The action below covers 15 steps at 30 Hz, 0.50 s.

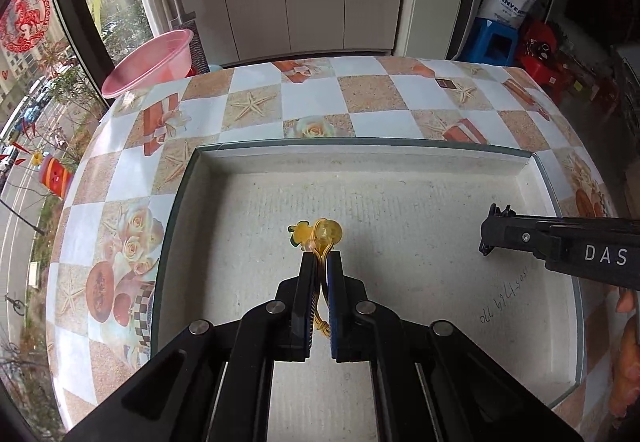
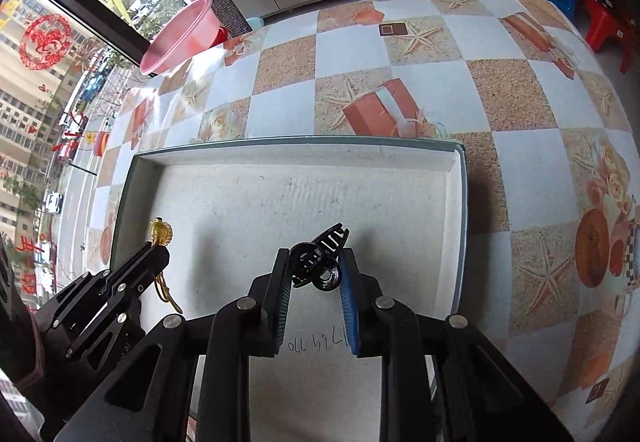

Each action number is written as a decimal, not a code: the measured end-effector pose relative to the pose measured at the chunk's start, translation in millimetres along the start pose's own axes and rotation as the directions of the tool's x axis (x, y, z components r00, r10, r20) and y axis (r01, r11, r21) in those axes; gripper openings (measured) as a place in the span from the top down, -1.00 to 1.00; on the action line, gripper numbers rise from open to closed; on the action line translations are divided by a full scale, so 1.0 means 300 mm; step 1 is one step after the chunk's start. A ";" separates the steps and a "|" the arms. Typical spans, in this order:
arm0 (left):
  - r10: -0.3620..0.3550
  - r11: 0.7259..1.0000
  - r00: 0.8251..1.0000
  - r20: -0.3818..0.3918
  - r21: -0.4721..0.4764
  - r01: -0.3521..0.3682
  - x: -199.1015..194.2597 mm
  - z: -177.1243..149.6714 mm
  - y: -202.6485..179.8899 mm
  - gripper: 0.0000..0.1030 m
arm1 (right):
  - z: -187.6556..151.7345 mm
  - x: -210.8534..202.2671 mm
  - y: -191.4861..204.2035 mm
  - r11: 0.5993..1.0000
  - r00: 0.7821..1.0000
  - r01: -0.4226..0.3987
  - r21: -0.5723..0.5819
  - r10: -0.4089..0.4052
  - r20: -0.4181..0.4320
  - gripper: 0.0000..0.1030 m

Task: Organize jewelry
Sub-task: 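Carry the claw clip with the right tool while the left tool carries the hair tie into the tray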

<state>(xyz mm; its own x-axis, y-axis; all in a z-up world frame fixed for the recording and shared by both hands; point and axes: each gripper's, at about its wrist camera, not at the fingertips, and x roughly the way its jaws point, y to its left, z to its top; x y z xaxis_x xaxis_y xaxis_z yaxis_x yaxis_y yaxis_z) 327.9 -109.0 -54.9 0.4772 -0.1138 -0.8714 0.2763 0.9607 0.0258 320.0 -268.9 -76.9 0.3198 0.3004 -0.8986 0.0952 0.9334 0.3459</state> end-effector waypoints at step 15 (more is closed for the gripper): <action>0.040 0.999 0.998 -0.051 0.003 -0.039 0.029 -0.010 0.004 0.64 | -0.007 -0.007 -0.019 0.996 0.997 -0.074 0.048 0.073 0.016 -0.24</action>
<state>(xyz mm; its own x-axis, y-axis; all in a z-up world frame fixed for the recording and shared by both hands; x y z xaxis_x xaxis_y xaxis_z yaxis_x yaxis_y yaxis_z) 329.7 -108.1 -63.9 0.4442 -0.0626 -0.8937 0.2599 0.9637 0.0617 316.8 -274.5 -77.4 0.3407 0.3645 -0.8666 0.1165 0.8983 0.4236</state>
